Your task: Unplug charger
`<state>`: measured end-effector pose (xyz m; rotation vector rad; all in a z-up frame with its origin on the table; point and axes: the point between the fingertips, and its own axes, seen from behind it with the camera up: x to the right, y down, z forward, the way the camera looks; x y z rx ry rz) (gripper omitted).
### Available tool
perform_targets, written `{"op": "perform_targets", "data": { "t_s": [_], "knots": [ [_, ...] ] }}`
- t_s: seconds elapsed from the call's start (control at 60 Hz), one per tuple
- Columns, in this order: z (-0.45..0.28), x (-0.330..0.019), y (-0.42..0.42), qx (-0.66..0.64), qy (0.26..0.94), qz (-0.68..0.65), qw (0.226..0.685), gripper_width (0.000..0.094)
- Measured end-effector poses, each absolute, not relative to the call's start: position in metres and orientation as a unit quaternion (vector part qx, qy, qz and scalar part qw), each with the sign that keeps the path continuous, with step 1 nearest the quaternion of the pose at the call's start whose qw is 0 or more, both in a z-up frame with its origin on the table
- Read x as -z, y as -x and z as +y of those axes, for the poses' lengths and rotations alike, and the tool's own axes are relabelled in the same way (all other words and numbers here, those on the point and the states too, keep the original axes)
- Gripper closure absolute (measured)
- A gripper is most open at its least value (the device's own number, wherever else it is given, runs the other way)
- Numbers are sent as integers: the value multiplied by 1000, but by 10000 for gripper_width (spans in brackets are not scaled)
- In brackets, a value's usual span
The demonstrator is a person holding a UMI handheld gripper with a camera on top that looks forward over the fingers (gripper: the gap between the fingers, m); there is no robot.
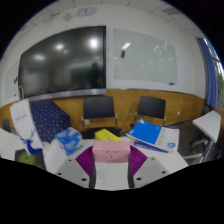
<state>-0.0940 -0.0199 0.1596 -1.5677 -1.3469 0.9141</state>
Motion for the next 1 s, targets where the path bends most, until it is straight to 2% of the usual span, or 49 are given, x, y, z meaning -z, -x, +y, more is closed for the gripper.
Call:
{"op": "perform_targets", "data": {
  "t_s": [0.083, 0.233, 0.35, 0.467, 0.5, 0.567, 0.617, 0.667, 0.75, 1.0],
  "knots": [
    [21, -122, 87, -325, 640, -558, 417, 498],
    [47, -39, 81, -276, 670, -590, 356, 484],
    [49, 0, 83, -251, 670, -613, 336, 435],
    [48, 18, 86, -237, 669, -628, 320, 344],
    [48, 17, 83, -233, 670, -630, 316, 288],
    [51, 10, 76, -223, 678, -626, 316, 61],
    [50, -5, 69, -230, 678, -621, 318, 102],
    [46, -24, 55, -240, 678, -618, 317, 71],
    [33, -61, 19, -249, 677, -621, 306, 74],
    [-3, -184, -153, -222, 663, -635, 329, 85]
  ]
}}
